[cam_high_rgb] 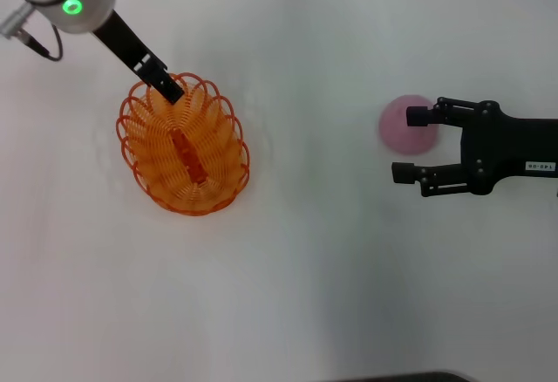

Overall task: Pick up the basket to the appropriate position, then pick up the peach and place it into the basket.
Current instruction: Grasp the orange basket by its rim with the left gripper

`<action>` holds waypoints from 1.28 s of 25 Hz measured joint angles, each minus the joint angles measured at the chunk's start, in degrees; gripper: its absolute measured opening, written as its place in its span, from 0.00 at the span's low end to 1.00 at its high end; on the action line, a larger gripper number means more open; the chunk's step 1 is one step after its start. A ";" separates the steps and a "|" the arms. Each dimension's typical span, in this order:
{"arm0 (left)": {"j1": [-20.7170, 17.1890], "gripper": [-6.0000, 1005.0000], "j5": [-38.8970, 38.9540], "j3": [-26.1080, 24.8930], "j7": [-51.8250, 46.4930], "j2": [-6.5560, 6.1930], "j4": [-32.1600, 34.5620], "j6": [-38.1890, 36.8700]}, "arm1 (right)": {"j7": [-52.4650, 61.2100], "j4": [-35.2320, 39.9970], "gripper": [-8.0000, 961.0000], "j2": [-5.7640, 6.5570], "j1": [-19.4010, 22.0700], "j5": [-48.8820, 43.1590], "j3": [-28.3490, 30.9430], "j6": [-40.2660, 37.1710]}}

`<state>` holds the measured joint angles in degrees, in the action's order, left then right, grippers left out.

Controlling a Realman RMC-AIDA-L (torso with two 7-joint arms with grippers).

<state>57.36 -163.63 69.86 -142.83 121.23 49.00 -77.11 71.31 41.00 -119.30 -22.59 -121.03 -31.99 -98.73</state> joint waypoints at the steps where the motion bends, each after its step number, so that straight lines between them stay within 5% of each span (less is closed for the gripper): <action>1: 0.19 0.90 -0.01 0.33 -0.07 0.06 -1.27 1.34 | -0.01 0.00 0.99 -0.02 0.00 0.06 0.00 -0.01; 9: 1.81 0.89 -0.02 1.33 0.05 0.11 -9.42 9.46 | -0.15 -1.00 0.99 -0.15 -0.17 0.23 -0.11 -0.19; 32: 2.32 0.89 -0.02 3.61 1.04 0.06 -9.36 9.23 | -0.30 -1.77 0.99 -0.15 -0.70 0.28 -0.09 -0.30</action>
<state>59.69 -163.65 73.48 -141.78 121.29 39.64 -67.88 71.01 39.23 -119.44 -23.29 -120.76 -32.08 -99.03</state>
